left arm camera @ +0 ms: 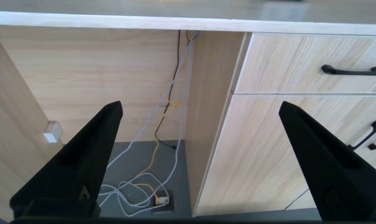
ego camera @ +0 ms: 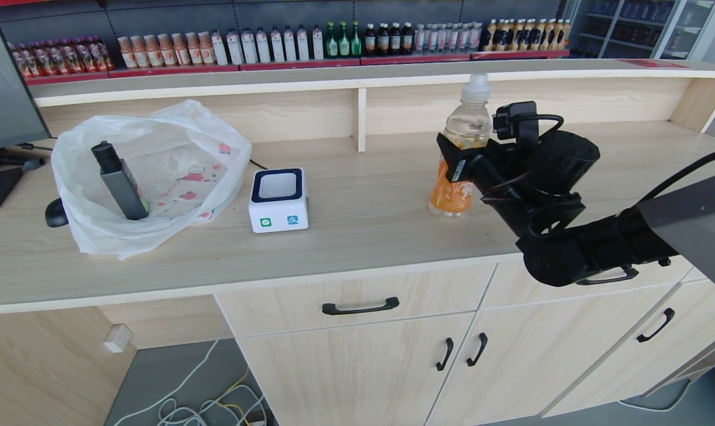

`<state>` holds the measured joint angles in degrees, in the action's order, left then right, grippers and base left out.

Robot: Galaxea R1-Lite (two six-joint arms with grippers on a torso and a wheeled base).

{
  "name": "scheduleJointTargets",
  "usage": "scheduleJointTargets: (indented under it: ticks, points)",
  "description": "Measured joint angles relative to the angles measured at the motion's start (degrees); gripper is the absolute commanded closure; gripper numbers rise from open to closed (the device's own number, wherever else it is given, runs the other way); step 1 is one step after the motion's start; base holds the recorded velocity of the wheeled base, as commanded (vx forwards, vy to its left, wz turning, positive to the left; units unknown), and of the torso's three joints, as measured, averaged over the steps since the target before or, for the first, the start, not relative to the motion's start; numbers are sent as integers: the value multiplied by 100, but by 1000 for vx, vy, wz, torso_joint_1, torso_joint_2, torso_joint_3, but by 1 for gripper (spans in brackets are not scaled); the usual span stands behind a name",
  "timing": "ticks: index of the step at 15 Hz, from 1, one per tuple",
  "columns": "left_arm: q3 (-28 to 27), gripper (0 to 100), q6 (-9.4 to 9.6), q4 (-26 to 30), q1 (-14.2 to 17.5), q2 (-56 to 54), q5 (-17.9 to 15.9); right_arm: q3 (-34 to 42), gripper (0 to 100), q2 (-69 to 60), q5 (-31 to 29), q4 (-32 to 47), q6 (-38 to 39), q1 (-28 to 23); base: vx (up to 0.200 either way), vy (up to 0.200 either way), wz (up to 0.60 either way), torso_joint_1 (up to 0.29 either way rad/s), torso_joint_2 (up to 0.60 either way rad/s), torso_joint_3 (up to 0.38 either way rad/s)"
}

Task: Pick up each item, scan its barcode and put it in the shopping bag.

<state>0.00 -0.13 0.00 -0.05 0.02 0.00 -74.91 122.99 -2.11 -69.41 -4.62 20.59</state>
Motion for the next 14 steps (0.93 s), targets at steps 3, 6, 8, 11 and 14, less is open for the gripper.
scheduleJointTargets:
  ticks: [3, 6, 8, 11, 14]
  points:
    - [0, 0, -2, 0, 2, 0, 0, -4, 100, 5, -10, -2, 6, 5, 0, 0, 0, 0, 0, 0]
    - [0, 0, -2, 0, 0, 0, 0, -9, 100, -6, 0, 0, 35, 5, 0, 0, 0, 0, 0, 0]
    - [0, 0, -2, 2, 0, 0, 0, -9, 100, -26, 0, -2, 41, 0, 0, 0, 0, 0, 0, 0]
    - [0, 0, -2, 0, 0, 0, 0, -13, 100, -69, 0, -7, 41, 5, 0, 0, 0, 0, 0, 0]
    - [0, 0, -2, 0, 0, 0, 0, -9, 100, -227, 6, -9, 50, 5, 0, 0, 0, 0, 0, 0]
